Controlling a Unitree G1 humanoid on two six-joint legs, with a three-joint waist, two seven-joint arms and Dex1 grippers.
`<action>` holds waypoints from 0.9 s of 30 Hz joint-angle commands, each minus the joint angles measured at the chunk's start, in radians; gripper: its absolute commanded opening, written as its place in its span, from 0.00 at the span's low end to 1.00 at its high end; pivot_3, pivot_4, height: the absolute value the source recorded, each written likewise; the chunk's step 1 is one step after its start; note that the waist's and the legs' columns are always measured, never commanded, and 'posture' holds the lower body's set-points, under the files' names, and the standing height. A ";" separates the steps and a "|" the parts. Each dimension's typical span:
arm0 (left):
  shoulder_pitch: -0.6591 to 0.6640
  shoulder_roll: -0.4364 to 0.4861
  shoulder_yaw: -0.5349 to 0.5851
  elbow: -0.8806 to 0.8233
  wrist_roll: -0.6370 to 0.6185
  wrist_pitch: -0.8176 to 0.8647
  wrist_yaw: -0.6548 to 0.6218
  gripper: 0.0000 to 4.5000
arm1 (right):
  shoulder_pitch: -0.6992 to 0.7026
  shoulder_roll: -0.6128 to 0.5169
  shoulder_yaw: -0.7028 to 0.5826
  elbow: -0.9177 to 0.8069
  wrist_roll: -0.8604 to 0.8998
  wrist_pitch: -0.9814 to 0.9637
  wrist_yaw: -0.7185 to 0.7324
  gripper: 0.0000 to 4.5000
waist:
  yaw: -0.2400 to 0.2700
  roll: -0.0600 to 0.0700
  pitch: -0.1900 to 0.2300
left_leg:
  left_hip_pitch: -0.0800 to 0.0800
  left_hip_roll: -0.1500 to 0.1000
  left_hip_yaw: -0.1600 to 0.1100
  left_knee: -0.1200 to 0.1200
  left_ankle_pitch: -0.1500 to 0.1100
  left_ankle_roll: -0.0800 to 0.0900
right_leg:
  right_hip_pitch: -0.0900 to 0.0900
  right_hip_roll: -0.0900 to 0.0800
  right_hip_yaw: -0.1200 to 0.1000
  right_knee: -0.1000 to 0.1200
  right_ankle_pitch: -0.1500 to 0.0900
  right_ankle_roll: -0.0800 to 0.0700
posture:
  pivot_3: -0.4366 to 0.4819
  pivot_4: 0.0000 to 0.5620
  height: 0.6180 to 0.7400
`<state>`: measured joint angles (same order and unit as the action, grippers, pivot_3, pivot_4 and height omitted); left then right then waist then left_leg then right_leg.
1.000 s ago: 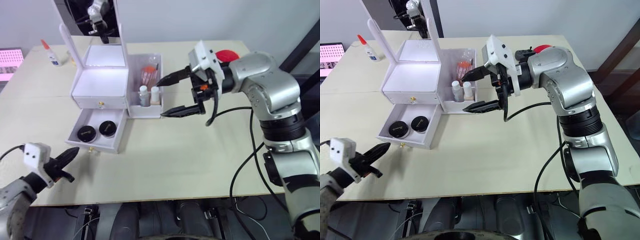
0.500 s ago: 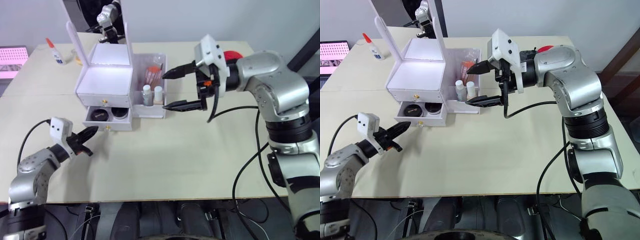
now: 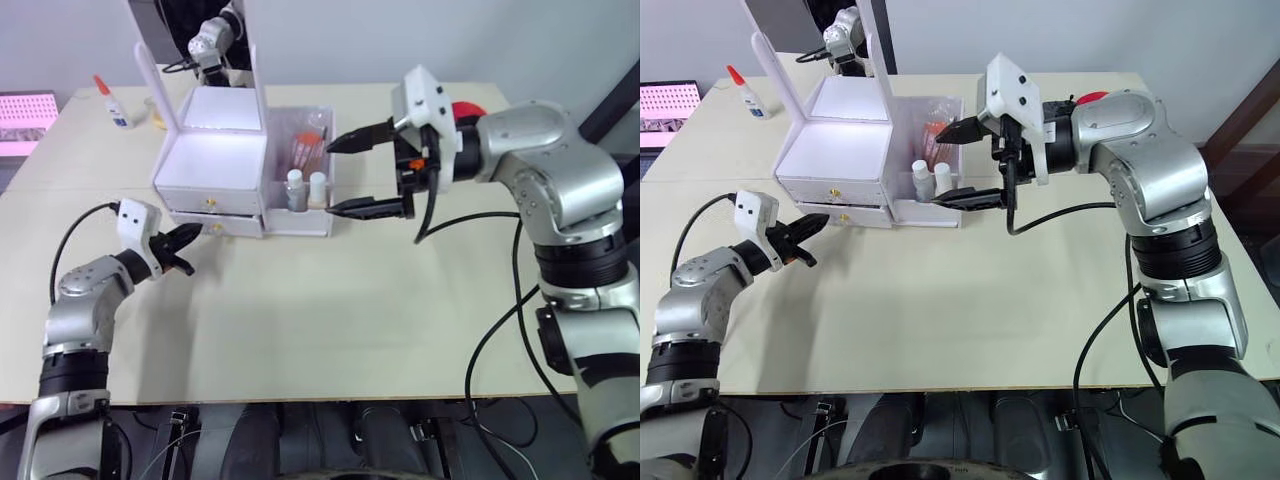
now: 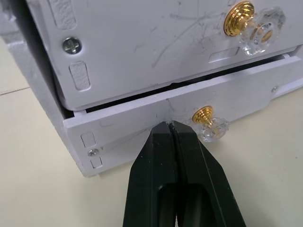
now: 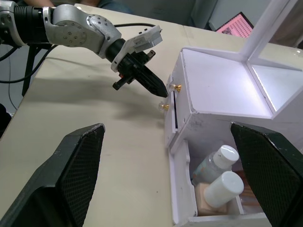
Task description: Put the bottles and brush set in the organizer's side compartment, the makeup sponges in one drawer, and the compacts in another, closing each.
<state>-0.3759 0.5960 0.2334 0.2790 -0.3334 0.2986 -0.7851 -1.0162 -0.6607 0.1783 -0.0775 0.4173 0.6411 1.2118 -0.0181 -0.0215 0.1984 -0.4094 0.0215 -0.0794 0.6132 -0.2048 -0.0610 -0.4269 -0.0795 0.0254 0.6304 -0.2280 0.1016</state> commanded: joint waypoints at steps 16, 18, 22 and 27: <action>-0.003 0.015 0.010 -0.042 -0.003 -0.018 0.008 0.01 | 0.037 -0.032 -0.054 -0.021 0.025 0.017 -0.023 1.00 | 0.000 0.000 0.000 | 0.000 0.000 0.000 0.001 0.000 -0.001 | 0.001 0.000 0.000 0.000 -0.001 -0.001 | 0.48 0.27 1.00; 0.053 0.028 0.034 -0.121 -0.018 -0.005 0.010 0.01 | 0.066 -0.039 -0.060 -0.004 0.013 0.010 -0.035 1.00 | -0.002 0.000 0.000 | 0.000 0.000 0.000 0.000 0.000 -0.001 | 0.000 0.000 0.000 0.000 -0.001 -0.001 | 0.48 0.27 1.00; 0.198 0.050 0.126 -0.324 -0.101 0.055 0.012 0.01 | 0.146 -0.058 -0.125 0.012 0.035 0.006 -0.052 1.00 | -0.004 0.000 0.000 | 0.000 0.000 0.000 -0.001 0.000 -0.001 | 0.000 -0.001 0.000 -0.001 -0.001 0.000 | 0.48 0.27 1.00; 0.435 0.095 0.356 -0.501 -0.201 0.115 0.009 0.40 | 0.312 -0.031 -0.298 0.091 0.071 -0.092 -0.130 1.00 | -0.003 -0.001 0.000 | 0.000 0.000 0.001 -0.002 0.000 -0.001 | 0.000 -0.001 0.000 -0.002 -0.002 -0.001 | 0.48 0.27 1.00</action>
<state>0.0301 0.6718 0.4963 -0.1588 -0.5033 0.4116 -0.7819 -0.7245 -0.7081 -0.0317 -0.0079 0.4599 0.6125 1.1189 -0.0208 -0.0222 0.1984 -0.4096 0.0219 -0.0787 0.6117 -0.2045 -0.0617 -0.4268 -0.0804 0.0254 0.6279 -0.2295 0.1002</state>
